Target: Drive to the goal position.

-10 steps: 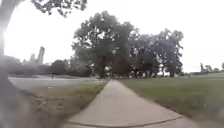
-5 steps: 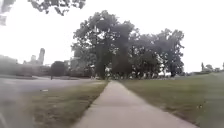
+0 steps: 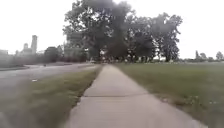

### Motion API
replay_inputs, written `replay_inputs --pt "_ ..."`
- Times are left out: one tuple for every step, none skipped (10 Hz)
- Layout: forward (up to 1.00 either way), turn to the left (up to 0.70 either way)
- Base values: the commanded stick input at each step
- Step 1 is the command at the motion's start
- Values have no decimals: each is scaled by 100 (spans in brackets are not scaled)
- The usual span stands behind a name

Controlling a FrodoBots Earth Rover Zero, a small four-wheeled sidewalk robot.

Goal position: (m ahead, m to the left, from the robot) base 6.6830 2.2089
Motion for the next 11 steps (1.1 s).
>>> replay_inputs --pt "100 0" --pt "100 0" --pt "100 -17" --pt "100 -37" --pt "100 -27" --pt "100 -9" --pt "100 0" --pt "100 0" --pt "100 0" --pt "100 0" --pt "100 0"
